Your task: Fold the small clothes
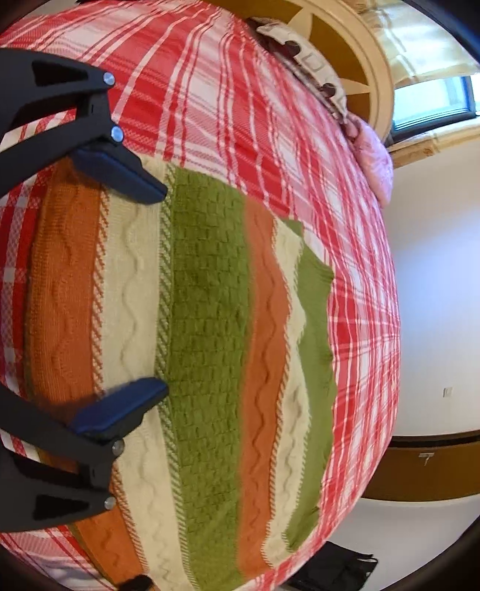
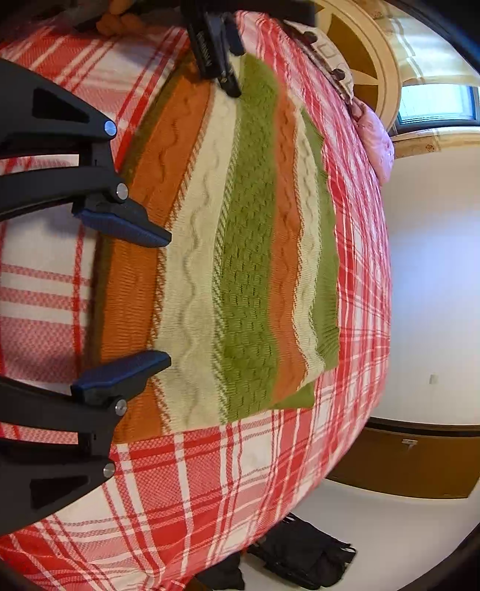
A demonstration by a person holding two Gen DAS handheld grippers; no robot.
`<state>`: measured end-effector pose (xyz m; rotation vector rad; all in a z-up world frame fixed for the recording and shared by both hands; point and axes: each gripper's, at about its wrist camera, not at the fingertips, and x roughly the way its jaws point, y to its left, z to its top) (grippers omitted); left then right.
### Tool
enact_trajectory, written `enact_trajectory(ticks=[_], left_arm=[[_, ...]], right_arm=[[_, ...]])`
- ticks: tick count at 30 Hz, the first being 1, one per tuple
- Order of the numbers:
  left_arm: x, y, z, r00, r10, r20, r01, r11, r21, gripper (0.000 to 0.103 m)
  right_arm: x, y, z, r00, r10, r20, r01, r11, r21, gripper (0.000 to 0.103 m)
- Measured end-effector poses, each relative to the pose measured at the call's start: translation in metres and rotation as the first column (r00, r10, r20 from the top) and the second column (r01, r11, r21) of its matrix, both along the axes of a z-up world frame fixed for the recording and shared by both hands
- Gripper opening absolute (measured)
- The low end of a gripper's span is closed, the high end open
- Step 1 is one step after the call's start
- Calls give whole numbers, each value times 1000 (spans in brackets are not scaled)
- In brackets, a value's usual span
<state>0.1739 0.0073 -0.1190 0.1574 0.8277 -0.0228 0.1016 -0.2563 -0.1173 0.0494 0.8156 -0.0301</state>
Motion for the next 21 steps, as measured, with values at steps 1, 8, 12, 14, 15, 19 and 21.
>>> enact_trajectory(ticks=[1,8,12,14,15,19,21], left_arm=[[1,1,-1,1000,3,1,-3,1000,-3,102],[0,4,-4,1000,12,13,-12,999,-36,103],[0,6,-5,1000,12,15,-11,998,-57,103],[0,7,-5,1000,10,14,-9,998,-68,103],[1,7,-6,1000,10,14,-9,998,-70,103],[1,7,-6,1000,8,14,-7,997,-72,103],[1,7,-7,1000,6,14,-5,997,-78,103]], right_arm=[[1,-5,8,1000,-3,26,2,1000,31,60],[63,-44,38,988,-115,100,107,991,83,55],[109,-62,38,981,-168,97,159,982,100,37],[132,-59,35,984,-153,86,148,987,68,36],[141,-58,30,987,-144,68,140,989,56,36],[155,-62,-3,988,-155,14,154,987,38,37],[155,-61,-3,987,-159,13,159,987,33,37]])
